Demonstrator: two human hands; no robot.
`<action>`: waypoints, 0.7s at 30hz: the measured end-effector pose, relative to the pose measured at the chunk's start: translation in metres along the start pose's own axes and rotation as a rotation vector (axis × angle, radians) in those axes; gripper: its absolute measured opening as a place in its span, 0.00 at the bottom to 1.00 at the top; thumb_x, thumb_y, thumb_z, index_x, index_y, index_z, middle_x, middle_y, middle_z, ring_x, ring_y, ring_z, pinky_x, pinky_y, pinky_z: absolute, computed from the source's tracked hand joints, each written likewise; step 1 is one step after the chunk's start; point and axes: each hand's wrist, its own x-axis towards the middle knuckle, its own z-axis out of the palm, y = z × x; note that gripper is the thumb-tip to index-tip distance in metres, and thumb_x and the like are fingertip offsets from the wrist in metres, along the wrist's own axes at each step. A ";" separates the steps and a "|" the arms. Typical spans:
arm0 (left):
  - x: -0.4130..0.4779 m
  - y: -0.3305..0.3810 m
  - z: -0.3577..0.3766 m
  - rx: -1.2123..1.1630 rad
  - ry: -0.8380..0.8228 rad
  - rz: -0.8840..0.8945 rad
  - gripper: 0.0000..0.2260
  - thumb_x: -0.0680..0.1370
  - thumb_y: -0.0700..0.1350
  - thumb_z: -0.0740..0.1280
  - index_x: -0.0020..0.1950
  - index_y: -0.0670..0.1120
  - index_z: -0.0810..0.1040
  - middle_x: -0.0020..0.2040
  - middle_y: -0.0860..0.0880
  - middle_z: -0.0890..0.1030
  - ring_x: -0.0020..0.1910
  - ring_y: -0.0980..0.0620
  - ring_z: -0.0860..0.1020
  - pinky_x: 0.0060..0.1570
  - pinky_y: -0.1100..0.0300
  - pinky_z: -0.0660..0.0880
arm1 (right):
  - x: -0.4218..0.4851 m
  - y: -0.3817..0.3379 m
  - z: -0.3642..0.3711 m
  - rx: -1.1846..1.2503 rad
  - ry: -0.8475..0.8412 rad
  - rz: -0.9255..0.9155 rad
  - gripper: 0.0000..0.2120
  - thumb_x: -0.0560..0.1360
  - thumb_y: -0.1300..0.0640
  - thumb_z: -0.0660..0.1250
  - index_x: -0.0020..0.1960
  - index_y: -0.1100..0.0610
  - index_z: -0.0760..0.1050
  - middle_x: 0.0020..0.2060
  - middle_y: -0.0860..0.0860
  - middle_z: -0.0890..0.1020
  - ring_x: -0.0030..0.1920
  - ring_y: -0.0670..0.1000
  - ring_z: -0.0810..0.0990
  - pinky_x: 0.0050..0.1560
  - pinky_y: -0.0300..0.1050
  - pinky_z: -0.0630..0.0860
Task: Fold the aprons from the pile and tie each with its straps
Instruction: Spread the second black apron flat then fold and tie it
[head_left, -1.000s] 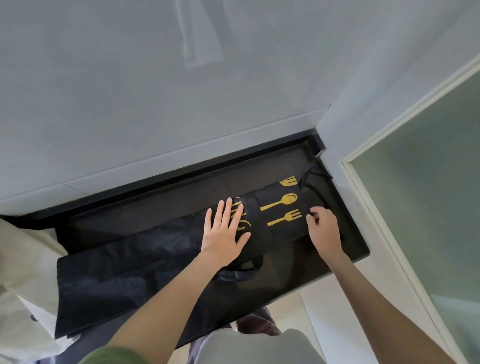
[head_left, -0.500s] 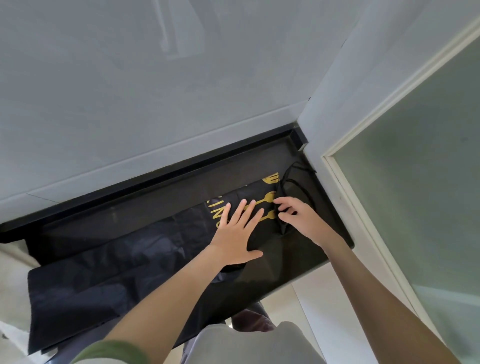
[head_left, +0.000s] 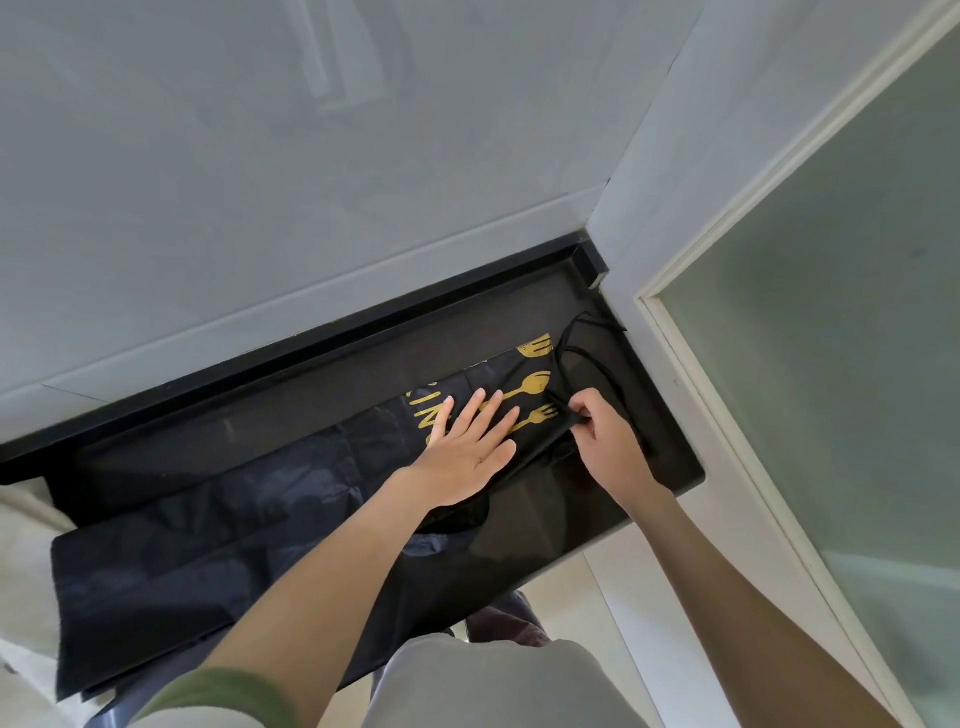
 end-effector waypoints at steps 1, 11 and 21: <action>0.000 0.000 0.000 -0.003 -0.001 -0.003 0.25 0.82 0.57 0.37 0.78 0.54 0.38 0.78 0.54 0.35 0.74 0.55 0.30 0.70 0.50 0.27 | -0.002 -0.001 -0.001 0.027 0.056 0.028 0.08 0.79 0.63 0.63 0.57 0.56 0.69 0.51 0.50 0.78 0.49 0.48 0.77 0.53 0.37 0.72; 0.005 0.001 0.011 0.127 0.055 -0.030 0.34 0.78 0.68 0.38 0.78 0.51 0.36 0.79 0.52 0.37 0.76 0.51 0.34 0.69 0.47 0.28 | -0.011 0.006 0.007 0.446 0.115 0.339 0.13 0.79 0.69 0.58 0.58 0.54 0.68 0.49 0.50 0.77 0.46 0.48 0.79 0.46 0.39 0.79; 0.000 0.001 0.012 0.116 0.139 0.022 0.33 0.78 0.64 0.30 0.79 0.55 0.50 0.79 0.48 0.51 0.78 0.46 0.49 0.73 0.42 0.42 | 0.008 -0.003 -0.007 0.261 0.013 0.280 0.07 0.81 0.53 0.61 0.51 0.56 0.74 0.43 0.52 0.80 0.39 0.47 0.78 0.38 0.34 0.74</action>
